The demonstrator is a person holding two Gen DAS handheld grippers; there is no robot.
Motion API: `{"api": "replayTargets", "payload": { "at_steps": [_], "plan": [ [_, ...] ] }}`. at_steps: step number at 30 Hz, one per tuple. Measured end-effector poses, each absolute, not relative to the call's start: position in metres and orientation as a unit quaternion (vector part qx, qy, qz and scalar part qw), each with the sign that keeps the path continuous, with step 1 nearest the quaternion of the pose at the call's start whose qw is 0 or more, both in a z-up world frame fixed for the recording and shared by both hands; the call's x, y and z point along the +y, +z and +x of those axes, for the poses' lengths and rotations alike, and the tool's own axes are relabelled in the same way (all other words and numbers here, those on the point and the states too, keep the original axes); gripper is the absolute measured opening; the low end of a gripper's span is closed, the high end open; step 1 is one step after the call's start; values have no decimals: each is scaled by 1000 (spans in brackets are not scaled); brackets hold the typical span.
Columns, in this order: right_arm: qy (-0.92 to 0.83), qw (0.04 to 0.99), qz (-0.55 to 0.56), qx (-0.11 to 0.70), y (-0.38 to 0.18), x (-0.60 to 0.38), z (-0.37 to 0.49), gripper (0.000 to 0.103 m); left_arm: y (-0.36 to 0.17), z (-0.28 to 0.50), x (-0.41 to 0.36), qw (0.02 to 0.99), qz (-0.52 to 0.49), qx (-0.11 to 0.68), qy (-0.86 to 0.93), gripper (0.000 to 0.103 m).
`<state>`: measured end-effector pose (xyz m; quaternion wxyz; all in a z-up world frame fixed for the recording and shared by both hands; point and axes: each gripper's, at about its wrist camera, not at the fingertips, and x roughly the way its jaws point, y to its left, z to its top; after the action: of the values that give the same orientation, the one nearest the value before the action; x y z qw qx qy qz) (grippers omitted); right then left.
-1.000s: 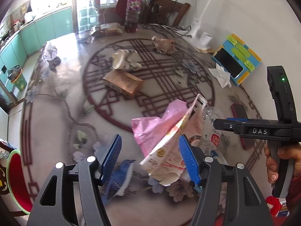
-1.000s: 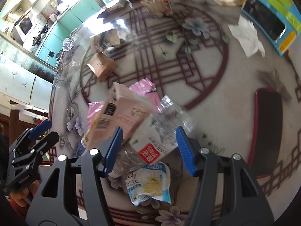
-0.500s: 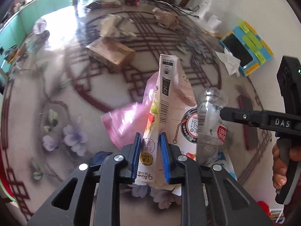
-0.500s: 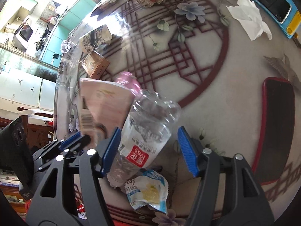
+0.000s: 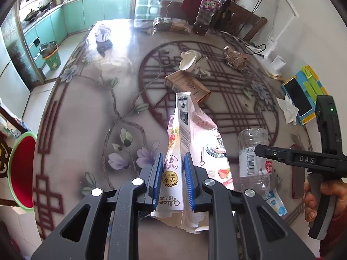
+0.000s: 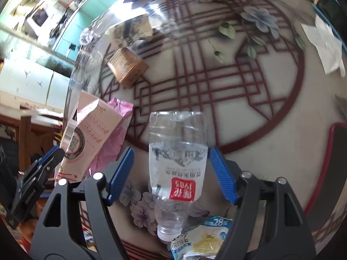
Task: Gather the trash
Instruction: 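Grasp the pink-white snack bag with the left gripper while the right grasps the clear water bottle, then grasp the pink plastic bag with the left gripper and lift both items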
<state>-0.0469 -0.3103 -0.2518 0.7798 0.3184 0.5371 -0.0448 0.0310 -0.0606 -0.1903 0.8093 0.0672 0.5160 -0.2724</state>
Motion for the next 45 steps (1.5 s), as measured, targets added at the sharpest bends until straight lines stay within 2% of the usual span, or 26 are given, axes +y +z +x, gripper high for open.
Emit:
{"api": "replayTargets", "payload": {
  "at_steps": [2,3,4,11,13,15,16,18,21,33,35,36,37,39,45],
  "plan": [
    [-46,782,294,548,-253,-302,-49,71,-197,32,-61,805,67,523,-271,28],
    [-46,781,285,553,-254,-298,-50,71,-201,33,-63,804,68,526,-270,40],
    [-46,781,278,557,-256,-294,-52,71,-205,34,-66,803,71,528,-268,47],
    [-46,780,259,569,-260,-274,-69,71,-229,42,-89,781,92,554,-272,48],
    [-46,782,253,568,-259,-271,-71,71,-229,39,-91,778,86,558,-277,52],
    [-46,783,250,568,-261,-268,-71,70,-227,36,-94,777,87,555,-286,48],
    [-45,783,248,569,-262,-266,-71,68,-227,35,-96,775,89,554,-292,36],
    [-40,781,251,571,-267,-263,-65,47,-229,33,-100,764,85,561,-308,25],
    [-30,778,274,565,-272,-266,-65,42,-230,28,-101,757,76,561,-325,11],
    [-49,825,268,495,-220,-291,-66,42,-190,29,-57,792,14,526,-309,9],
    [-49,828,263,493,-217,-290,-64,42,-194,32,-57,788,18,534,-305,13],
    [-48,828,262,494,-217,-289,-62,42,-198,34,-55,790,18,538,-294,19],
    [-46,828,262,494,-217,-290,-61,42,-201,35,-51,791,15,542,-285,34],
    [-43,827,264,494,-218,-287,-58,42,-201,37,-41,798,2,539,-269,44],
    [-35,820,267,506,-223,-277,-61,42,-217,51,-16,816,13,544,-196,45]
  ]
}}
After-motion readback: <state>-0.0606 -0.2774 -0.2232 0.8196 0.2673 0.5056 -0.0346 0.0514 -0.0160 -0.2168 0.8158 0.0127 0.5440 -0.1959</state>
